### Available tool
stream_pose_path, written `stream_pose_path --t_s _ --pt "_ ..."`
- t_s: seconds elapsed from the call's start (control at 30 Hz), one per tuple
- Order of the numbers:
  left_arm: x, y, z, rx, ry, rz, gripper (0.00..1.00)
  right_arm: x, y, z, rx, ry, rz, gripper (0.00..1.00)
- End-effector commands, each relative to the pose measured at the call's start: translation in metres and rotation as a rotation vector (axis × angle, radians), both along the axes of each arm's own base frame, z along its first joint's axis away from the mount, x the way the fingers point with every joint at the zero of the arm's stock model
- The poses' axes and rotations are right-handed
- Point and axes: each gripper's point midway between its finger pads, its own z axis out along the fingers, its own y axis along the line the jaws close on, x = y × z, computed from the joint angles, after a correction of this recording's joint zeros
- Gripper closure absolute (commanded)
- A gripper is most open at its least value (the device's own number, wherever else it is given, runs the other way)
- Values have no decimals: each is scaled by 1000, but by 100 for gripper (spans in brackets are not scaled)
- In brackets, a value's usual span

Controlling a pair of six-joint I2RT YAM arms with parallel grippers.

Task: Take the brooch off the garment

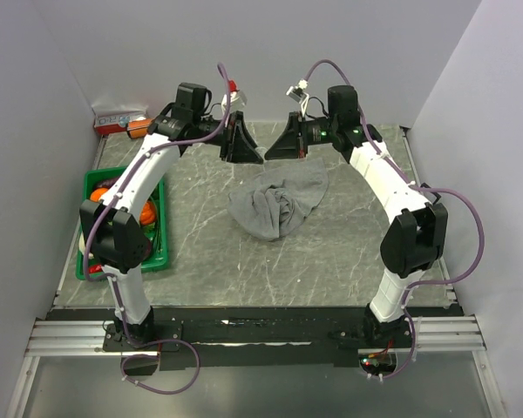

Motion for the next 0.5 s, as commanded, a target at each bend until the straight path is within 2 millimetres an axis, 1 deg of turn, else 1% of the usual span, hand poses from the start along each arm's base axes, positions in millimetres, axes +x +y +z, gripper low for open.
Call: stream_pose_path --t_s 0.0,0.07,0.13,0.17,0.23,0.27,0.3,0.33,0.37,0.4,0.43,0.47 --pt "8 -4 6 11 -96 22 71 -10 2 15 53 -16 72 100" --pt "7 -4 6 12 -93 21 71 -11 1 12 50 -13 71 100" --pt "7 -4 8 11 -102 20 67 -12 0 12 48 -12 70 100" --pt "6 -3 8 12 -105 18 56 -12 1 10 46 -10 69 100" --pt "3 0 12 22 -142 19 45 -11 -1 8 41 -8 62 100" --pt "2 2 14 25 -156 20 36 -9 -2 9 39 -31 58 100" --pt "-2 7 19 26 -176 20 33 -9 -3 5 27 -17 50 100" --pt "-3 10 22 27 -179 27 29 -7 -4 2 21 -45 47 100" --pt "-4 14 27 19 -180 25 27 -4 -7 0 10 -53 35 100" --pt "-3 23 33 16 -178 44 26 -5 -9 -7 -12 -30 28 100" --pt "-4 29 33 19 -161 51 25 -5 -11 -12 -20 -79 36 100" --pt "-2 36 31 24 -143 65 25 -6 -13 -14 -27 -88 37 100"
